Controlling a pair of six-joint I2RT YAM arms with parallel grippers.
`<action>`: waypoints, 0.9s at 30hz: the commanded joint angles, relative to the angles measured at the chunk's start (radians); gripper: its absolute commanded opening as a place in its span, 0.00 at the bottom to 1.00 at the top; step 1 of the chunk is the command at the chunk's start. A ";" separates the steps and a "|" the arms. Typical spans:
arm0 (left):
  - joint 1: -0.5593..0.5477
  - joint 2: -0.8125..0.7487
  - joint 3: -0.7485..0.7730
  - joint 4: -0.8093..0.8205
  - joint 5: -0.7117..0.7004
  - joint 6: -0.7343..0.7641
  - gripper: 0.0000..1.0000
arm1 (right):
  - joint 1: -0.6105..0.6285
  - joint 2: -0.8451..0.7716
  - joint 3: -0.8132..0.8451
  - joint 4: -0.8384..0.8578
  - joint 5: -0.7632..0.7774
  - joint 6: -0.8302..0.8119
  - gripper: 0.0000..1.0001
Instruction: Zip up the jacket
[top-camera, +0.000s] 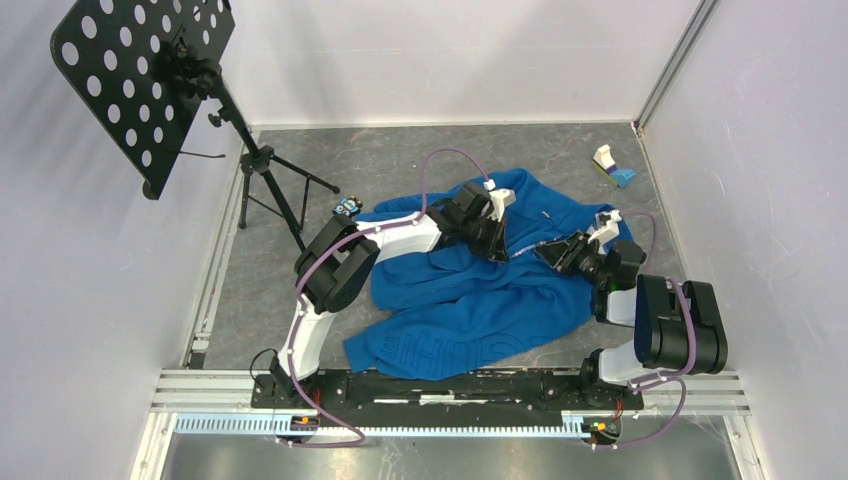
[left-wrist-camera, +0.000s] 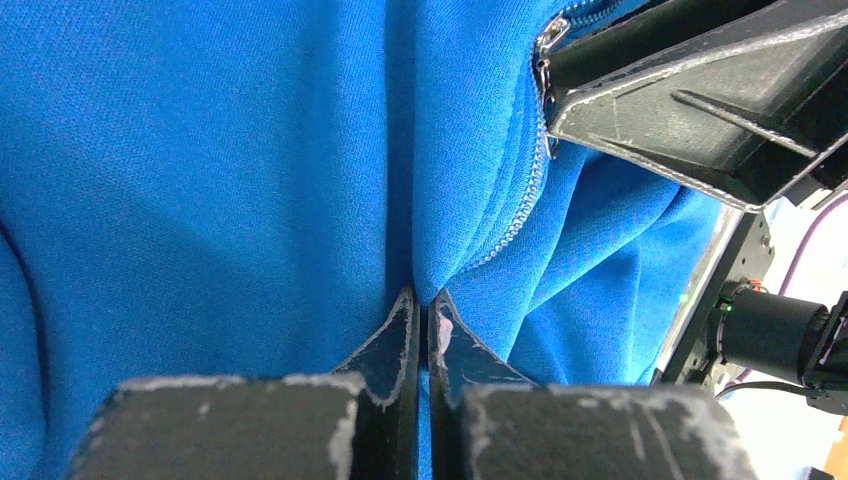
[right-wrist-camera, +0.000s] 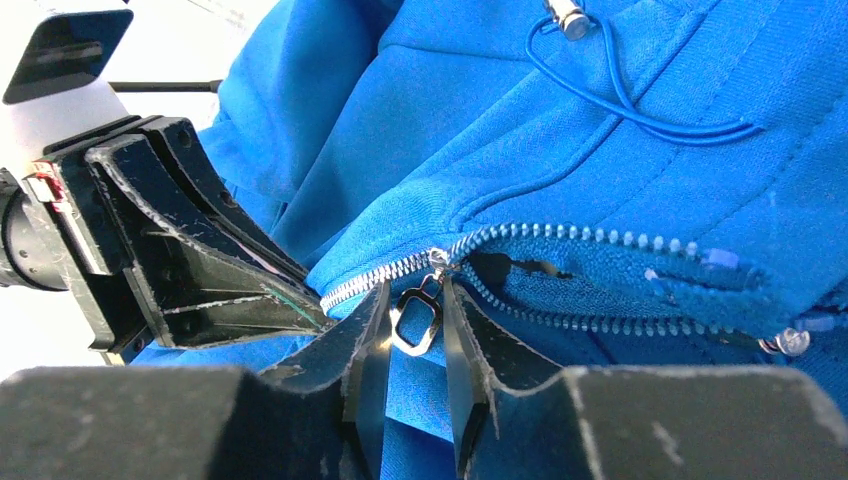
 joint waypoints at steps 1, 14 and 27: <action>-0.003 -0.032 -0.005 0.024 0.016 -0.049 0.02 | 0.017 -0.036 0.041 -0.080 0.039 -0.075 0.26; -0.003 -0.054 -0.007 -0.036 -0.071 -0.002 0.02 | 0.018 -0.212 0.241 -0.759 0.325 -0.362 0.00; -0.010 -0.090 -0.088 -0.032 -0.194 0.019 0.02 | 0.163 -0.276 0.560 -1.169 1.328 -0.669 0.00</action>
